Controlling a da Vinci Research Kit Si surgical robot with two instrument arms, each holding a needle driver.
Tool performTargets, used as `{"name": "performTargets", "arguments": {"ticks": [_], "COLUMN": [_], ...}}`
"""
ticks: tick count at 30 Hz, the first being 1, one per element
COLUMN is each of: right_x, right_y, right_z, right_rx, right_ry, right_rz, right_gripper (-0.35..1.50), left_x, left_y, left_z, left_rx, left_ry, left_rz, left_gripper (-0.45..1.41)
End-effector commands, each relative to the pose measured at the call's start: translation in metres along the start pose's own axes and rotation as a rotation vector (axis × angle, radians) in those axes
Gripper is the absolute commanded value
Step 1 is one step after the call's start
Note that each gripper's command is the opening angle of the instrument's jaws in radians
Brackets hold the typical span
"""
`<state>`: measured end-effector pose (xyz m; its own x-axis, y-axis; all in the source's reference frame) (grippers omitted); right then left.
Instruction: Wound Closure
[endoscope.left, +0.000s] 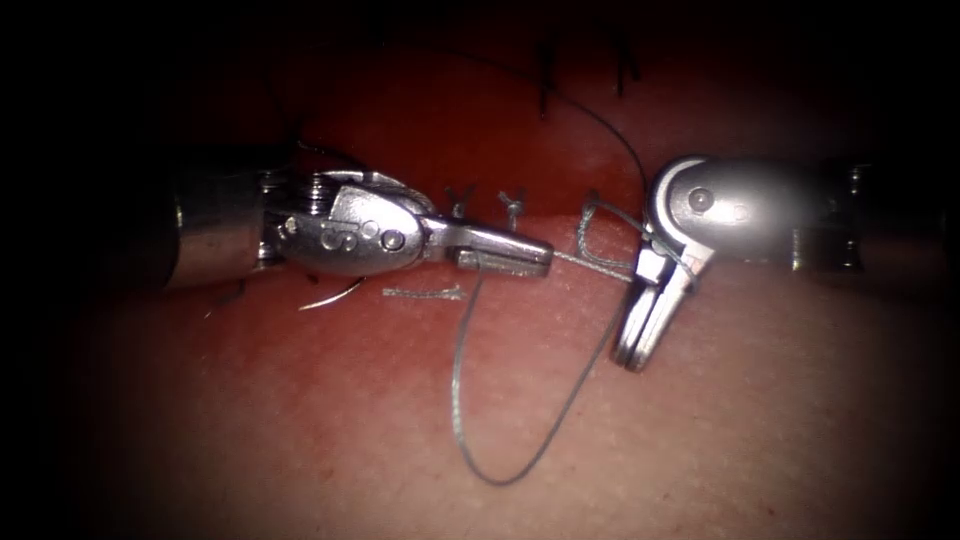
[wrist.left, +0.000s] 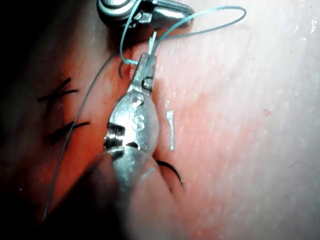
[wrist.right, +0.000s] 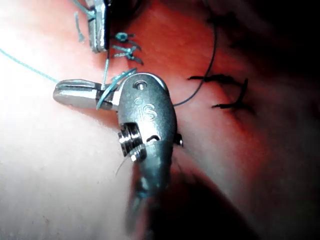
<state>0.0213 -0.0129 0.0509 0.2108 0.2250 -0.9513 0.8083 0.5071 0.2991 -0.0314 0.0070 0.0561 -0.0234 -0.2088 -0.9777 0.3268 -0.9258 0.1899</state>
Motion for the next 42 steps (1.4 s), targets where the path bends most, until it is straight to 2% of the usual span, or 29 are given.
{"name": "performTargets", "arguments": {"ticks": [1,6,7,10,18,24,34,42], "right_x": [0.0005,0.0021,0.0023,0.0022,-0.0008,-0.0028,-0.005,-0.0075], "right_y": [0.0012,0.0019,0.0024,0.0033,0.0067,0.0079,0.0094,0.011], "right_z": [-0.0004,-0.0027,-0.0035,-0.0046,-0.0072,-0.009,-0.0123,-0.0134], "right_rx": [-0.004,-0.059,-0.084,-0.116,-0.238,-0.32,-0.486,-0.645], "right_ry": [0.021,0.095,0.112,0.114,0.093,0.078,0.053,0.012], "right_rz": [-0.001,0.017,0.025,0.037,0.073,0.12,0.182,0.213], "right_gripper": [-0.35,-0.35,-0.35,-0.35,-0.35,-0.35,-0.35,-0.35], "left_x": [-0.0001,0.0023,0.0032,0.0047,0.0088,0.0112,0.0173,0.0181], "left_y": [-0.0002,0.003,0.0047,0.0068,0.0117,0.0163,0.0179,0.0178], "left_z": [0.0006,0.002,0.0027,0.0034,0.0053,0.0075,0.0097,0.011], "left_rx": [0.001,-0.026,-0.044,-0.061,-0.088,-0.116,-0.156,-0.169], "left_ry": [0.0,-0.013,-0.022,-0.028,-0.037,-0.036,0.011,0.029], "left_rz": [0.004,0.004,0.002,0.003,-0.02,-0.027,-0.029,-0.032], "left_gripper": [-0.45,-0.45,-0.45,-0.45,-0.45,-0.45,-0.45,-0.45]}}
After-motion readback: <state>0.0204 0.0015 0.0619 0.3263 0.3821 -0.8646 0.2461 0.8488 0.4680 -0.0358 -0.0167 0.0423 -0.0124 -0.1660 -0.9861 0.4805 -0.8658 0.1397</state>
